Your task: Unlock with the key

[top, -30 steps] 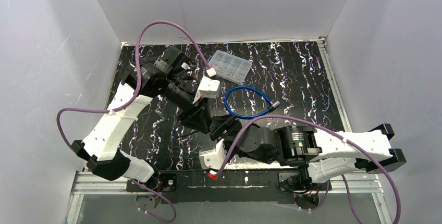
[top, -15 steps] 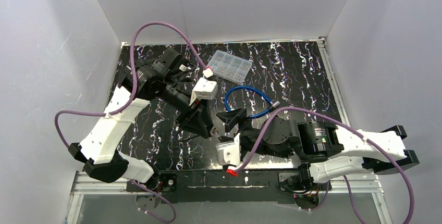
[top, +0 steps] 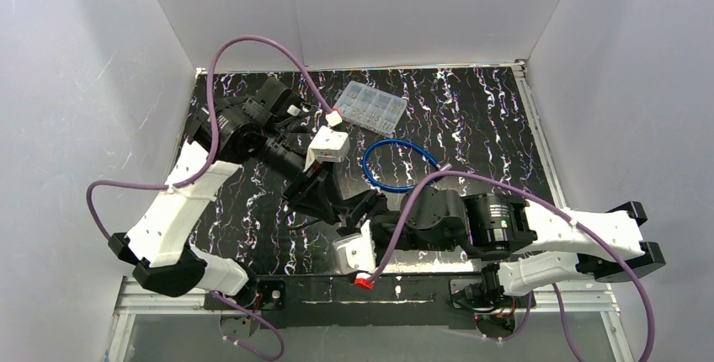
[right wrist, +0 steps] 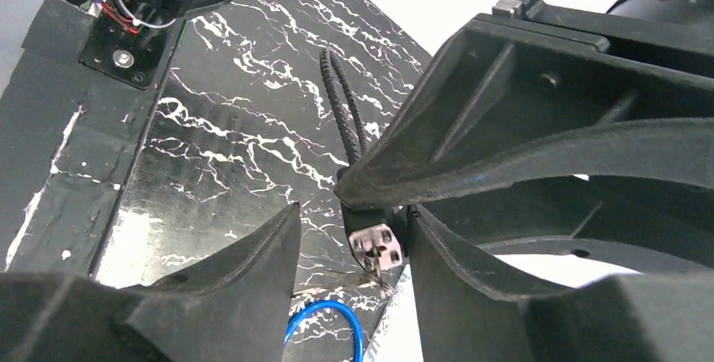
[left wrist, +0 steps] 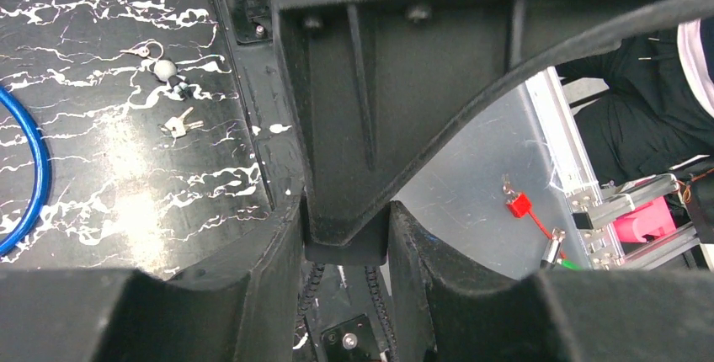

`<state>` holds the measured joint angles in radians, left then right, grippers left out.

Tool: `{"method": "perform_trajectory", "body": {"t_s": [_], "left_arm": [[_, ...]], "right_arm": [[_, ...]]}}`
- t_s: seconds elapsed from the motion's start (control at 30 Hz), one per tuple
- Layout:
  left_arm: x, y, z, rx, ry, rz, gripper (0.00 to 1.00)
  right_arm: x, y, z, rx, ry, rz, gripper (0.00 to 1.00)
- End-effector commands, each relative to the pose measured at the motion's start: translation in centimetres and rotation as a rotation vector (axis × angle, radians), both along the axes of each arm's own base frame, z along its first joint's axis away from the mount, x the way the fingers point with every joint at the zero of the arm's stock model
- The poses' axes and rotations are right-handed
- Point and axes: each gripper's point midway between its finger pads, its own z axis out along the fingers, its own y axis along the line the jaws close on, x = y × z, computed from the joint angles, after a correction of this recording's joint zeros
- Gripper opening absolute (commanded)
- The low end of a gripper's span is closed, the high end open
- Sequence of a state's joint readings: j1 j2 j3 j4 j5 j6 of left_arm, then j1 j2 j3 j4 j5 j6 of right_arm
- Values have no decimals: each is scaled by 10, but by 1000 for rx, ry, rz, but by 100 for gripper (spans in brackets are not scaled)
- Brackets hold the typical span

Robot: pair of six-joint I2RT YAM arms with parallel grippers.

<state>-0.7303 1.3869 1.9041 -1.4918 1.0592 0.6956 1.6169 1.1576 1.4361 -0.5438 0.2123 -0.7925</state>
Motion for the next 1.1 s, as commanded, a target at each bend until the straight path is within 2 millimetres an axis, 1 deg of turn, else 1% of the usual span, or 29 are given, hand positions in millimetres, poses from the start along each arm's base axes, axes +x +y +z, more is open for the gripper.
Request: {"method": "perform_trajectory", "body": {"t_s": [0.0, 0.03, 0.07, 0.1, 0.13, 0.17, 0.2, 0.23, 0.27, 0.33, 0.37, 0.4, 0.43, 0.47, 0.5, 0.57, 0.63, 0.77, 0.87, 0.93, 1.03, 1.07], "left_arm": [[-38, 26, 8, 60, 142, -26, 0], [-39, 26, 10, 56, 142, -26, 0], [-39, 25, 10, 54, 142, -27, 0], [-39, 26, 11, 52, 139, -27, 0], [-39, 26, 11, 50, 137, -27, 0], [-39, 26, 12, 50, 136, -25, 0], [-38, 25, 12, 48, 132, -26, 0], [-37, 26, 13, 48, 122, -24, 0], [-36, 26, 13, 48, 105, -19, 4], [-31, 28, 17, 42, 36, -7, 28], [-27, 29, 19, 37, -12, 1, 44], [-23, 30, 23, 29, -68, 13, 55], [-18, 32, 27, 20, -123, 27, 58], [-13, 32, 32, 6, -179, 42, 65], [-8, 34, 36, -5, -234, 54, 75], [-2, 37, 42, -32, -324, 76, 78], [0, 41, 40, -39, -381, 81, 97], [4, 44, 31, -52, -434, 103, 98], [17, 40, 20, -55, -479, 144, 98], [26, 36, 10, -57, -511, 146, 98], [34, 33, 3, -46, -536, 153, 98], [40, 31, 0, -36, -545, 165, 98]], "right_arm": [[-2, 9, 19, 72, -13, 18, 53], [-1, 10, 21, 83, -22, 17, 48], [0, 12, 22, 91, -29, 15, 41], [1, 13, 25, 101, -32, 11, 30], [3, 14, 27, 115, -39, 2, 14], [4, 15, 31, 132, -40, -8, 5], [5, 15, 33, 142, -41, -12, 1], [6, 14, 34, 151, -43, -21, 1], [7, 13, 35, 154, -44, -26, 1], [10, 11, 35, 155, -44, -43, 1], [12, 9, 32, 149, -46, -55, 1], [14, 8, 31, 145, -48, -67, 1], [17, 6, 28, 141, -47, -83, 1], [20, 4, 26, 139, -44, -100, 1], [24, 3, 21, 131, -35, -121, 1], [30, 1, 19, 133, 4, -158, 1], [33, 0, 24, 159, 55, -176, 1], [39, 1, 47, 244, 127, -198, 1], [38, 5, 68, 316, 192, -191, 1], [36, 9, 72, 331, 220, -181, 1], [35, 15, 76, 344, 240, -182, 1], [35, 17, 77, 349, 245, -184, 1]]}}
